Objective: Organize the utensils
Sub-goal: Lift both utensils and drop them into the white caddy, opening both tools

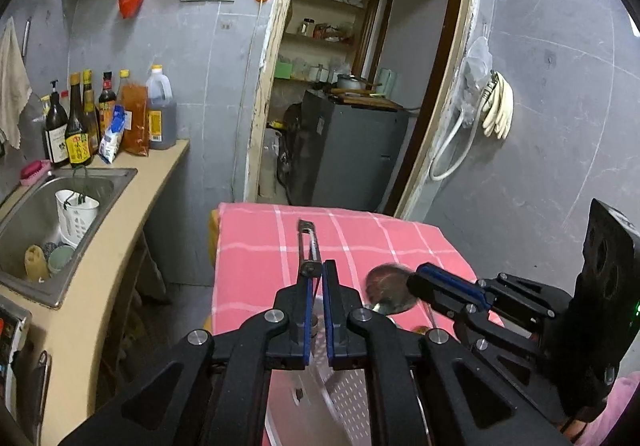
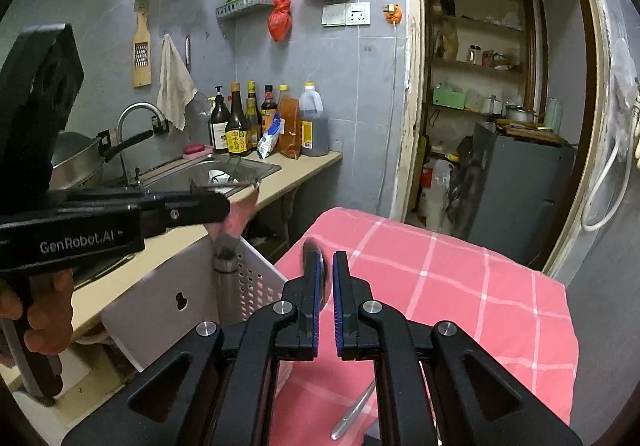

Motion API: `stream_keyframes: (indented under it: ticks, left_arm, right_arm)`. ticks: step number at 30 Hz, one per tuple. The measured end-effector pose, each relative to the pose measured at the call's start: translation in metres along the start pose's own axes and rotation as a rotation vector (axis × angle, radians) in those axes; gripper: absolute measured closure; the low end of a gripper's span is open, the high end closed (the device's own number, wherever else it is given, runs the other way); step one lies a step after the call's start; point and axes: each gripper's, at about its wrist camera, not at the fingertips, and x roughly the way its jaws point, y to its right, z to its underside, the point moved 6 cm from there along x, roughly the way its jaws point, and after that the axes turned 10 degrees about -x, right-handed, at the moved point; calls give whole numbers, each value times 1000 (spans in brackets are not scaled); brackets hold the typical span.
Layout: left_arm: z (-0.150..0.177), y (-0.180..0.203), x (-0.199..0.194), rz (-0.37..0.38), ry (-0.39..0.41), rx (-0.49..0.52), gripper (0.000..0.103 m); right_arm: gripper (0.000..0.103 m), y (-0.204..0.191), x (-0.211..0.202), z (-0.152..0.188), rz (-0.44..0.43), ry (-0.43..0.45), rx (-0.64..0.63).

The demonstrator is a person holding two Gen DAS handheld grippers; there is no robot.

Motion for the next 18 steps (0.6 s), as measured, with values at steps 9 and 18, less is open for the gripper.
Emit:
stream_keyframes:
  ticks: [9, 18]
  left_arm:
    - [12, -5, 5, -20, -52, -22, 94]
    - [23, -2, -3, -82, -20, 11, 36]
  right_arm:
    - [97, 13, -8, 0, -1, 7, 41]
    - [82, 26, -17, 10, 5, -1, 111]
